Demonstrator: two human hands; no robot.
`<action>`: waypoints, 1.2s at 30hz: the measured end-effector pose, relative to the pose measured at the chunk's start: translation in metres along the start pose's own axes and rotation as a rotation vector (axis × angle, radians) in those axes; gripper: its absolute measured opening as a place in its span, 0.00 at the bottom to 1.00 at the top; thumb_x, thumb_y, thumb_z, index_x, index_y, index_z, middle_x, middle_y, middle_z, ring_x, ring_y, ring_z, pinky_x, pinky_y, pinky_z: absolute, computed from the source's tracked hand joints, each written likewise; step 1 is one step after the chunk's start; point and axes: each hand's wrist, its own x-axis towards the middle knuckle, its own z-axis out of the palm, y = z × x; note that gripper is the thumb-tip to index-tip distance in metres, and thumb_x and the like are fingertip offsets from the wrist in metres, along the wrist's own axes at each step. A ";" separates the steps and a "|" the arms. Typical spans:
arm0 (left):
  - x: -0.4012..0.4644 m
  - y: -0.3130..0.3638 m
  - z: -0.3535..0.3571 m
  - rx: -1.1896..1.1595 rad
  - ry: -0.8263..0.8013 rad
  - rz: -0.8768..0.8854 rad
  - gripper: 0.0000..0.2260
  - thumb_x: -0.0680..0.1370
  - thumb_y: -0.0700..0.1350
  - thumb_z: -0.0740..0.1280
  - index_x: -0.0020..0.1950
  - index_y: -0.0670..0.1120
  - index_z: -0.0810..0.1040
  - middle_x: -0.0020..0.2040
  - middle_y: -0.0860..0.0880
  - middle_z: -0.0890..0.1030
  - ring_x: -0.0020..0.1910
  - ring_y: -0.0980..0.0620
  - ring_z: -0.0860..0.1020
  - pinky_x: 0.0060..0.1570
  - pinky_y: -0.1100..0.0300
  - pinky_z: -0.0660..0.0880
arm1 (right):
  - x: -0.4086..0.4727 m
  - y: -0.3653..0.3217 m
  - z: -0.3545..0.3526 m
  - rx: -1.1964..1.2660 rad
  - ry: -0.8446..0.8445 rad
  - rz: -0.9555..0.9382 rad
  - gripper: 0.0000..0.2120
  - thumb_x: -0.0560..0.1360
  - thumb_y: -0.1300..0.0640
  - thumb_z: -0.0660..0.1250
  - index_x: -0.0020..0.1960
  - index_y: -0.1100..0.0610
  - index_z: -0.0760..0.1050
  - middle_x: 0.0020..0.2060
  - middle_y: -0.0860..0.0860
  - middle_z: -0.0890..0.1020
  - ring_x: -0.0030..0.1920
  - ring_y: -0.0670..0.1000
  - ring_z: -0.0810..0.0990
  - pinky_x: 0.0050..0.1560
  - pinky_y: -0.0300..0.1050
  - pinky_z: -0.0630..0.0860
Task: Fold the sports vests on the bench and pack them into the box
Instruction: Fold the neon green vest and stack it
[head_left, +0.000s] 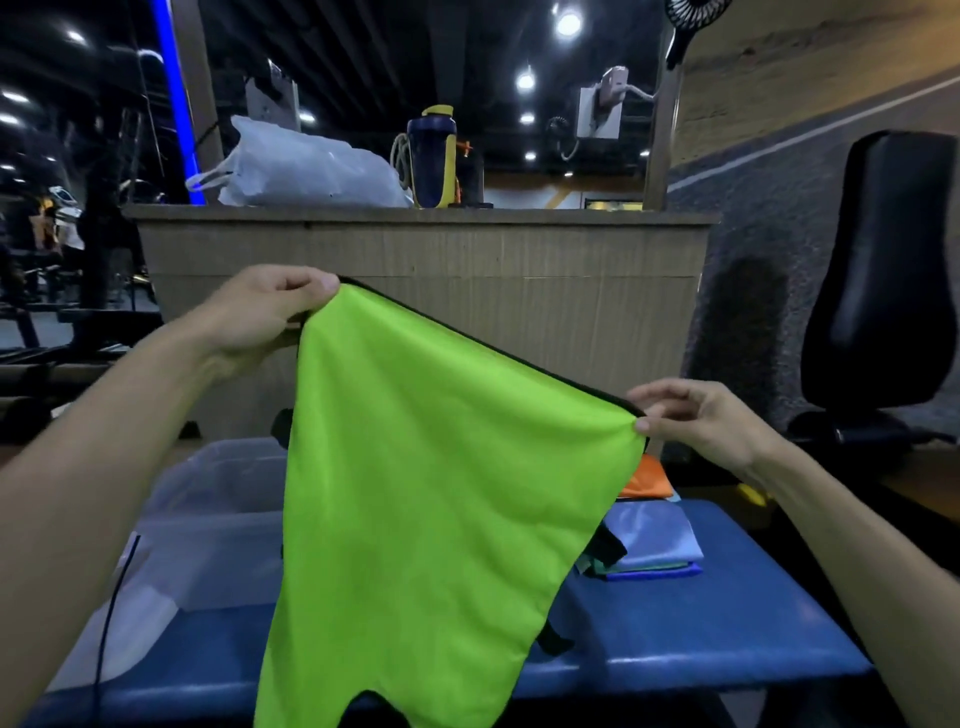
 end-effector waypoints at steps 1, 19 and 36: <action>-0.004 0.000 -0.002 -0.025 -0.077 -0.030 0.09 0.79 0.49 0.68 0.49 0.44 0.84 0.44 0.51 0.85 0.43 0.56 0.81 0.48 0.62 0.78 | 0.002 -0.002 -0.003 -0.021 0.019 0.015 0.11 0.72 0.69 0.74 0.53 0.60 0.83 0.36 0.52 0.84 0.38 0.44 0.81 0.43 0.31 0.77; -0.087 0.045 0.140 0.099 -0.721 0.286 0.07 0.83 0.36 0.64 0.57 0.34 0.78 0.49 0.45 0.82 0.49 0.54 0.78 0.53 0.60 0.75 | 0.027 -0.093 0.055 0.035 0.101 0.157 0.08 0.78 0.53 0.69 0.44 0.56 0.82 0.35 0.51 0.78 0.33 0.49 0.78 0.37 0.43 0.76; -0.059 0.012 0.139 0.258 -0.269 0.423 0.04 0.78 0.43 0.74 0.52 0.49 0.86 0.59 0.53 0.80 0.58 0.57 0.80 0.56 0.62 0.77 | 0.001 -0.143 0.055 -0.313 -0.491 -0.190 0.25 0.78 0.67 0.70 0.72 0.50 0.71 0.46 0.58 0.85 0.43 0.49 0.79 0.49 0.45 0.74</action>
